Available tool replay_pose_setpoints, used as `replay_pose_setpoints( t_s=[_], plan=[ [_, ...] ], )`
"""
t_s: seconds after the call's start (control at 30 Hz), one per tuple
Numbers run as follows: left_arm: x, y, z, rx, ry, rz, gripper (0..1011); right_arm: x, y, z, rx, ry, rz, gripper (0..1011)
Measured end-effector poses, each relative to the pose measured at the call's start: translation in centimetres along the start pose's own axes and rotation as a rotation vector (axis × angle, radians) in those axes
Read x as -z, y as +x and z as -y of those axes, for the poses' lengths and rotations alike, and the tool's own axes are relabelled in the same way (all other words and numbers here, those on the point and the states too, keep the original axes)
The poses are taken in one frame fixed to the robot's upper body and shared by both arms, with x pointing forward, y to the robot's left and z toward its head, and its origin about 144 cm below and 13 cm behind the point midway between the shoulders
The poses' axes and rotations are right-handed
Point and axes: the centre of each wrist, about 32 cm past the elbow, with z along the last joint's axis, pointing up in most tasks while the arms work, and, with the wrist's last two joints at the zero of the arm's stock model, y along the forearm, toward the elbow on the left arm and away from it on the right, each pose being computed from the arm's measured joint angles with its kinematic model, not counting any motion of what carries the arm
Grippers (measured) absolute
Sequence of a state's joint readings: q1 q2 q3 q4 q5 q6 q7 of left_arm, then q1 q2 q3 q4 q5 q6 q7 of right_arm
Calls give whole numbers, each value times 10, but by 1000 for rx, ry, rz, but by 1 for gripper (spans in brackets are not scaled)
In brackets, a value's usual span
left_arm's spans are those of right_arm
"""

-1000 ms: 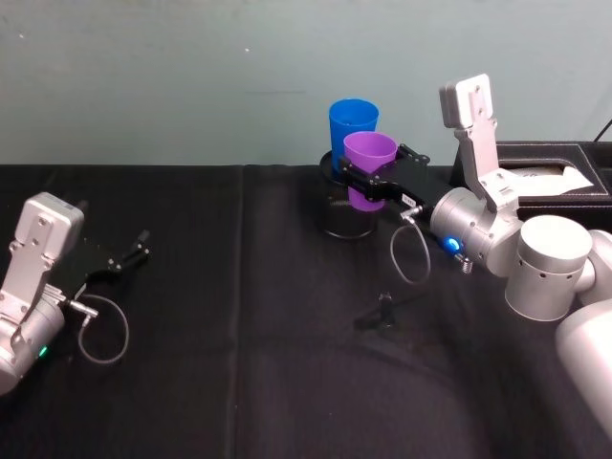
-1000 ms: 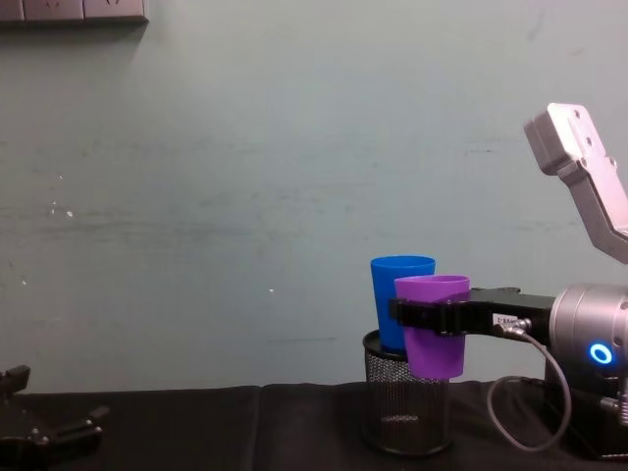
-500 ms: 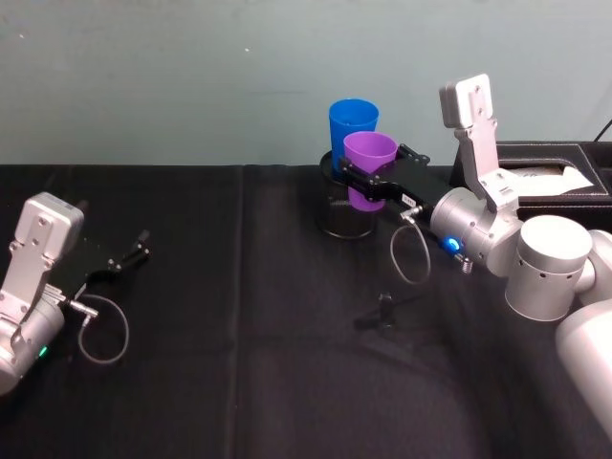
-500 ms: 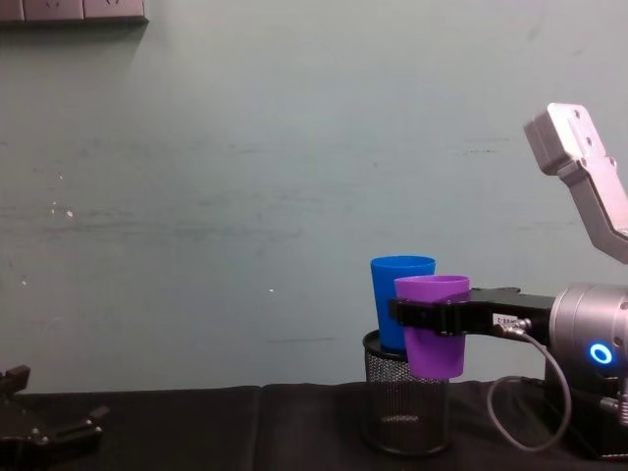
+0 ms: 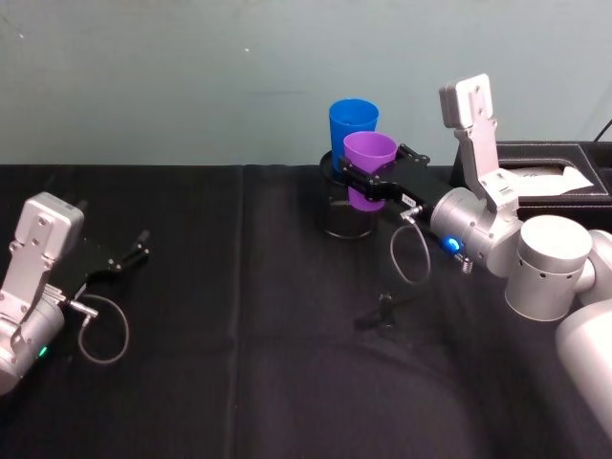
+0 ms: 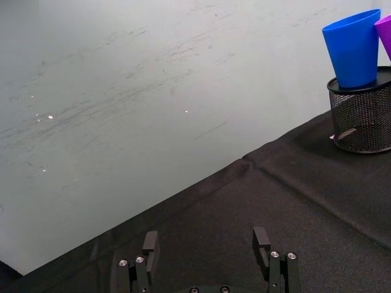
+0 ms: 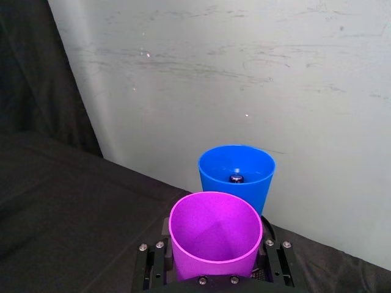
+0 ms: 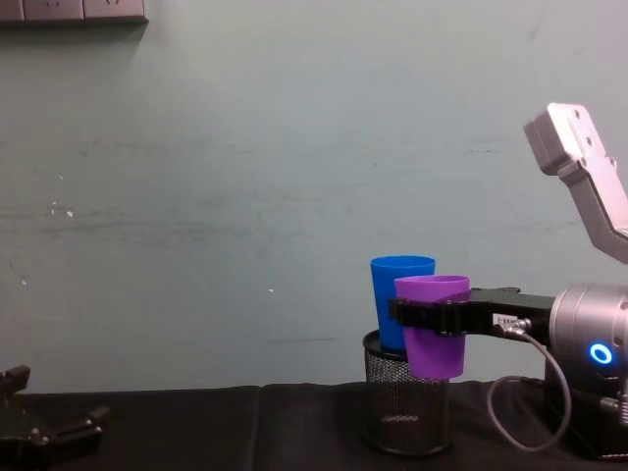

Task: Pick up one cup with a gripper and tap it against the other cup.

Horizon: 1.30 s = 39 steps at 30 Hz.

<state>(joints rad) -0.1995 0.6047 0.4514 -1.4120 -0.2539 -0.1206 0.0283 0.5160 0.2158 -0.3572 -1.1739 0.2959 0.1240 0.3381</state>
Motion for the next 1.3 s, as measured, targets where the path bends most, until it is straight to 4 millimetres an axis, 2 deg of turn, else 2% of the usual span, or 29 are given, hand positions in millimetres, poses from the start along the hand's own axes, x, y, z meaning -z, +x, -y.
replay_pose_setpoints(
  t_s=[1.3],
  plan=[
    [0,0,0,0,0,0,1000,0,0,0,0,0,0,731]
  ],
)
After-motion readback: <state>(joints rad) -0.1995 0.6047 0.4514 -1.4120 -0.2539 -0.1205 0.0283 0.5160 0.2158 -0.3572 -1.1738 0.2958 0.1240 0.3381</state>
